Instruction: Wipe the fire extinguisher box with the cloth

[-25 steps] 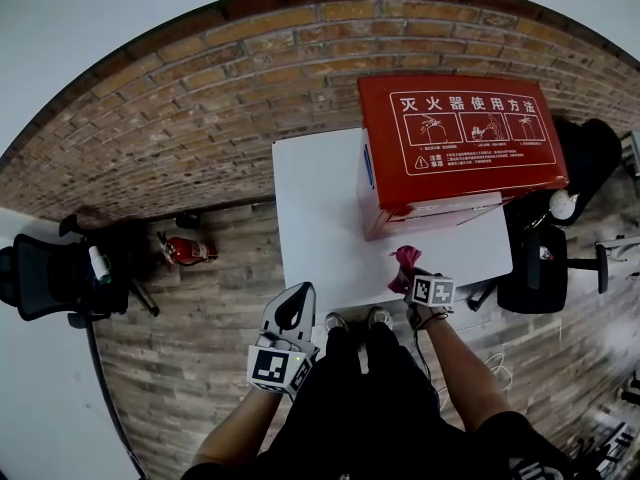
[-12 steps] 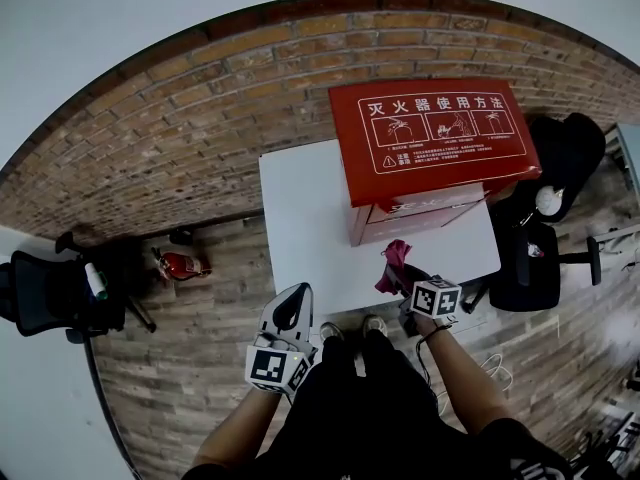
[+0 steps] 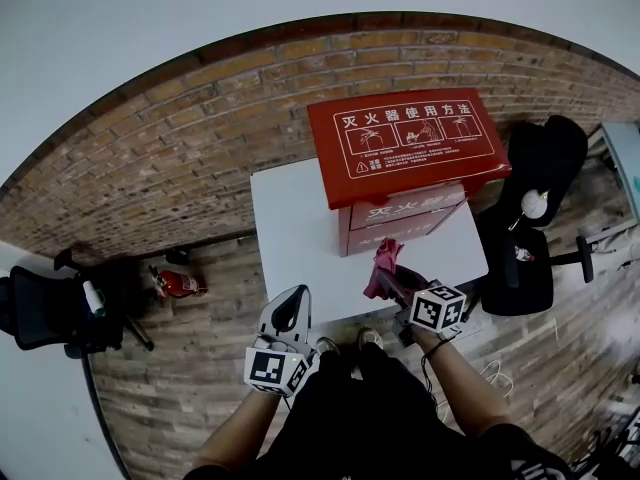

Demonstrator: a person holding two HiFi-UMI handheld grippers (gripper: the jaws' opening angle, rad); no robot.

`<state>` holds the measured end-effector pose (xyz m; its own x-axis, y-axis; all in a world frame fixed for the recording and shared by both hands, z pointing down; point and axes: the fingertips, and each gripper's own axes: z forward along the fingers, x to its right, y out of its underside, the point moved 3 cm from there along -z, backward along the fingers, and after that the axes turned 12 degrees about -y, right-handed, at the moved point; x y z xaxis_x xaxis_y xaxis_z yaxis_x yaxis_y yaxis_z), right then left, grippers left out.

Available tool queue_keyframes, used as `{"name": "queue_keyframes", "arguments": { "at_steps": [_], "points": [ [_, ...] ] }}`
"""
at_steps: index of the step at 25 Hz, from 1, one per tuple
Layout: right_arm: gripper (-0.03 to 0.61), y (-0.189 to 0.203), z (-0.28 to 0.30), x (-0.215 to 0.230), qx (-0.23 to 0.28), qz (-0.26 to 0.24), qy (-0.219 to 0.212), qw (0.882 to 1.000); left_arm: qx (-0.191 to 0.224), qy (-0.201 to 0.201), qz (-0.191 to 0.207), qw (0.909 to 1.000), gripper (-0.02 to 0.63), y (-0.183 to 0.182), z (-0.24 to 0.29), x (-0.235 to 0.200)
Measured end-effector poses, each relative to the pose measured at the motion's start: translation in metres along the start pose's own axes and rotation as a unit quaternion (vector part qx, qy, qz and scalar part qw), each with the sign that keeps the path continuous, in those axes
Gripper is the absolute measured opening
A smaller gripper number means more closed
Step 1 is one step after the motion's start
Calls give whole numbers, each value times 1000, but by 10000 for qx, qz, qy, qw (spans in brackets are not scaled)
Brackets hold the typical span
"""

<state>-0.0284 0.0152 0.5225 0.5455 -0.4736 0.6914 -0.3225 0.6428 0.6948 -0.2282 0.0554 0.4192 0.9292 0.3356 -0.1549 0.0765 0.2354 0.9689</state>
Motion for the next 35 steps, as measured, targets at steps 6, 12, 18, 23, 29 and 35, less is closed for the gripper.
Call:
{"name": "queue_keyframes", "arguments": {
  "at_steps": [6,12,18,23,29,35],
  "points": [
    [100,-29,-13,-36,398,-141,-369,9984,198,85,74,9997,32,-15,1,10],
    [100,-58,-28,-74,721,-318,-776,9939,353,141,99,9992,34,-28,-2,18],
    [100,-90,-43,-114,1099,-458,-1321,9841,531,216,156,9982,34,-41,-4,20],
    [100,-113,-54,-142,1348,-423,-1724,9748,641,296,164,9974,34,-50,-8,20],
    [100,-129,-62,-165,1554,-388,-1979,9670,745,460,179,9960,34,-58,-15,19],
    [100,-143,-63,-181,1626,-383,-1958,9663,849,638,179,9942,34,-65,-21,10]
  ]
}}
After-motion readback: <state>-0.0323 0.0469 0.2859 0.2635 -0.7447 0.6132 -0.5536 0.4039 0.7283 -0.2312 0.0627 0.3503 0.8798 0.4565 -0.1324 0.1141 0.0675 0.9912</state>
